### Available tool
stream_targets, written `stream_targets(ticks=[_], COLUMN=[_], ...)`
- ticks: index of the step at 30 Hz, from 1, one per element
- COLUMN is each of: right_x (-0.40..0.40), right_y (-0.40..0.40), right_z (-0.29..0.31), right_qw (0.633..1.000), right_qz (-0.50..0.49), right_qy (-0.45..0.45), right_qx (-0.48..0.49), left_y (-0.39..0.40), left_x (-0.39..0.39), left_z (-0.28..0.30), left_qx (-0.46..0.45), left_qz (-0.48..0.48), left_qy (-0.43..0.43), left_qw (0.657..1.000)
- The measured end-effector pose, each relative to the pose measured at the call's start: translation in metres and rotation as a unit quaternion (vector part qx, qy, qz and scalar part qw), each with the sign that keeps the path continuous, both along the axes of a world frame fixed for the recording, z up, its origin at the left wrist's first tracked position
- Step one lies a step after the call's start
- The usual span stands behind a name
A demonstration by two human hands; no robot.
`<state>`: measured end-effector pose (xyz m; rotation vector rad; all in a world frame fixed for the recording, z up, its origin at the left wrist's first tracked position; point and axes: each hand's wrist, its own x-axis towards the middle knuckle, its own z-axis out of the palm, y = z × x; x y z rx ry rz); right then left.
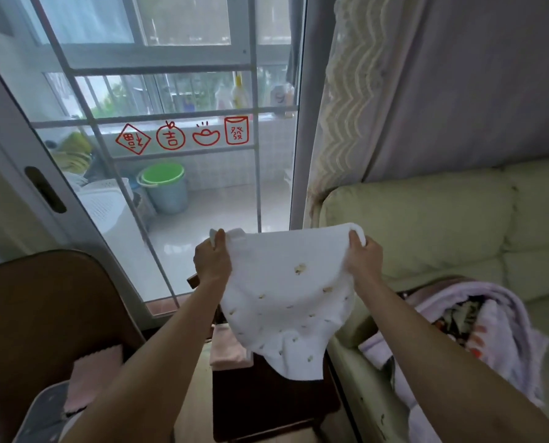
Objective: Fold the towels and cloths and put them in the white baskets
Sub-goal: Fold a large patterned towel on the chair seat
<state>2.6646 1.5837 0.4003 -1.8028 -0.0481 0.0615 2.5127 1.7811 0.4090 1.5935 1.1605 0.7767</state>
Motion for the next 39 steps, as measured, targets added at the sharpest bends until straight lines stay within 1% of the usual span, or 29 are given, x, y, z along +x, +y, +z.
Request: stream_targets(ticks=[5, 11, 15, 19, 23, 26, 29, 32, 35, 39], right_x=[0.018, 0.042, 0.061, 0.077, 0.084, 0.079, 0.07, 0.059, 0.045, 0.019], right_y=[0.008, 0.016, 0.036, 0.055, 0.068, 0.073, 0.074, 0.07, 0.061, 0.043], right_z=[0.009, -0.013, -0.008, 0.023, 0.069, 0.106, 0.123, 0.117, 0.094, 0.046], right_qw=[0.999, 1.0, 0.999, 0.998, 0.994, 0.988, 0.984, 0.985, 0.991, 0.998], right_qz=[-0.009, 0.008, 0.023, 0.024, 0.03, 0.043, 0.045, 0.038, 0.021, 0.013], right_qy=[-0.026, 0.002, 0.0, -0.02, -0.036, -0.082, -0.101, -0.101, -0.082, -0.051], right_qx=[0.021, 0.017, 0.031, 0.055, 0.099, 0.125, 0.141, 0.135, 0.103, 0.035], left_y=[-0.003, -0.002, 0.004, 0.021, 0.036, 0.042, 0.043, 0.039, 0.034, 0.021], left_x=[0.012, 0.037, 0.063, 0.08, 0.084, 0.08, 0.069, 0.055, 0.039, 0.012], left_z=[-0.005, -0.017, -0.007, 0.021, 0.065, 0.101, 0.119, 0.116, 0.094, 0.052], left_qx=[-0.014, -0.045, -0.051, -0.029, -0.001, 0.031, 0.067, 0.069, 0.043, 0.017], left_qz=[0.014, 0.011, 0.014, 0.037, 0.06, 0.065, 0.066, 0.063, 0.056, 0.034], left_qy=[0.005, 0.017, 0.011, -0.017, -0.079, -0.127, -0.139, -0.13, -0.115, -0.047], left_qw=[1.0, 0.999, 0.999, 0.999, 0.995, 0.989, 0.986, 0.987, 0.991, 0.998])
